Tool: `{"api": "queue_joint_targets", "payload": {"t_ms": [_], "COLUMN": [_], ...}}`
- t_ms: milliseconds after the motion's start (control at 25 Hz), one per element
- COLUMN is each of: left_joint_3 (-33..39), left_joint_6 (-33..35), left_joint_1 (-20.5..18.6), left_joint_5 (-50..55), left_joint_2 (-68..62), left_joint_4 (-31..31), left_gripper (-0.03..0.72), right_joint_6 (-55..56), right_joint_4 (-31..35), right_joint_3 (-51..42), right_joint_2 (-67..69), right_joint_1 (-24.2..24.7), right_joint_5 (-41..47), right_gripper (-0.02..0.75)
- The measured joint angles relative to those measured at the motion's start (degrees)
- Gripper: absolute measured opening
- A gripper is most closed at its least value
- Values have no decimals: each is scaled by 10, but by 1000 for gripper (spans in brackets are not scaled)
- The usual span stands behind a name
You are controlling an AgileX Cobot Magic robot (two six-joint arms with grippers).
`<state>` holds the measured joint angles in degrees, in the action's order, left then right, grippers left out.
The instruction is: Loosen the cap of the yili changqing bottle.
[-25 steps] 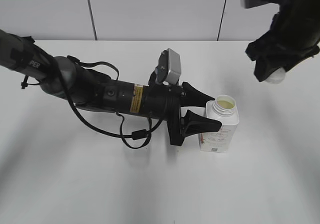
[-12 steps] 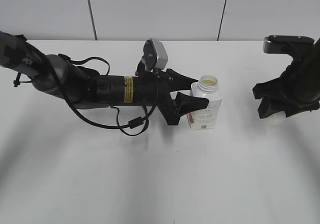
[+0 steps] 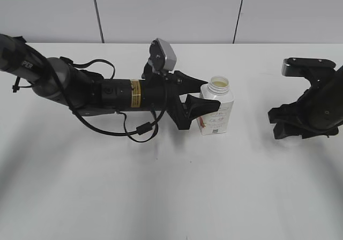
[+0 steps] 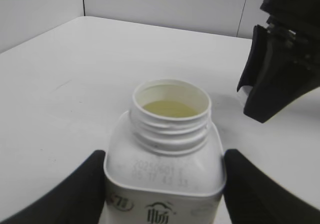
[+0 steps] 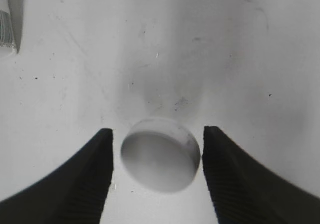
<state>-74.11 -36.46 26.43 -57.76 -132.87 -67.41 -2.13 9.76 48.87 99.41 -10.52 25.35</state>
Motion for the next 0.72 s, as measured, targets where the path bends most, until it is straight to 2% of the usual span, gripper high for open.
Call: {"api": "queue_joint_targets", "payload": {"t_ms": [120,200,480,720], "left_joint_3": [0,0,0,0], "left_joint_6": [0,0,1,1], "left_joint_1": [0,0,0,-1], "left_joint_5": [0,0,0,-1], "left_joint_2": [0,0,0,0], "left_joint_4": [0,0,-7,-20], "left_gripper": [433,433,433,524], "right_joint_6": [0,0,0,0], "right_joint_4": [0,0,0,0], "right_joint_3": [0,0,0,0], "right_joint_2": [3,3,3,3], "right_joint_1": [0,0,0,0], "right_joint_5": [-1,-1,-2,-3], "right_gripper": [531,566,577,578]}}
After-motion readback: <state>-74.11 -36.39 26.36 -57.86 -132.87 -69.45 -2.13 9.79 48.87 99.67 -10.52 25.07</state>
